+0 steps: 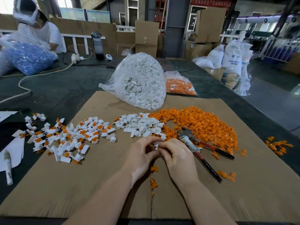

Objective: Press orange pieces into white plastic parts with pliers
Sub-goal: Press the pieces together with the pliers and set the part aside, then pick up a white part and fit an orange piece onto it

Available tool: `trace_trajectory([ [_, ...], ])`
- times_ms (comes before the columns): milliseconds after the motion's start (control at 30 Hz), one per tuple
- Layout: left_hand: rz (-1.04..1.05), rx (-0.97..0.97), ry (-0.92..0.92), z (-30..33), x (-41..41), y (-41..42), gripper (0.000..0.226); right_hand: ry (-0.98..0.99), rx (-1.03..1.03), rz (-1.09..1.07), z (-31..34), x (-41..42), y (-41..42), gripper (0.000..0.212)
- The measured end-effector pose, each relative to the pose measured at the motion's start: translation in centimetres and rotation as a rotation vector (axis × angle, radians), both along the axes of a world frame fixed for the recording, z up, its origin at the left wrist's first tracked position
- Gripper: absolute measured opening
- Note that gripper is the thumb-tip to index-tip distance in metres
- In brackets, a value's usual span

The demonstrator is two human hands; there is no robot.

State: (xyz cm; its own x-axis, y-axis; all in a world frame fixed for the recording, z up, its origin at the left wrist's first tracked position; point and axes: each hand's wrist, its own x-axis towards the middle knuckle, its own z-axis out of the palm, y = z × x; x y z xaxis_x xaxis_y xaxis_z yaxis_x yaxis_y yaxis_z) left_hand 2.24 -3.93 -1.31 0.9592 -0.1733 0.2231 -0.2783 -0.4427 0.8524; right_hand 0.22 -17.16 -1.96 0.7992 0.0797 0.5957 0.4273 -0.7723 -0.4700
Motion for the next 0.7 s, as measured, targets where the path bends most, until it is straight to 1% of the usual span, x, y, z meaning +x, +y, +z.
trace_trajectory([
  [133, 0.002, 0.045, -0.034, -0.16, -0.05, -0.08, 0.028, -0.020, -0.022, -0.011, -0.10, 0.04, 0.09, 0.007],
  [300, -0.016, 0.084, -0.097, -0.01, -0.20, -0.19, 0.021, -0.068, -0.083, -0.039, 0.01, -0.17, 0.28, 0.011],
  [367, -0.019, 0.059, -0.081, 0.01, -0.17, -0.17, 0.021, -0.061, -0.070, -0.044, 0.01, -0.19, 0.28, 0.009],
  [433, -0.015, 0.001, -0.044, -0.05, -0.09, -0.10, 0.021, -0.038, -0.002, -0.035, 0.03, -0.13, 0.17, 0.004],
  [533, 0.001, -0.101, 0.016, -0.14, -0.07, 0.04, 0.027, -0.015, 0.105, -0.019, 0.14, -0.13, -0.06, 0.005],
  [700, 0.003, -0.048, -0.006, -0.19, -0.01, -0.01, 0.032, -0.011, 0.045, 0.014, 0.15, -0.14, -0.11, 0.006],
])
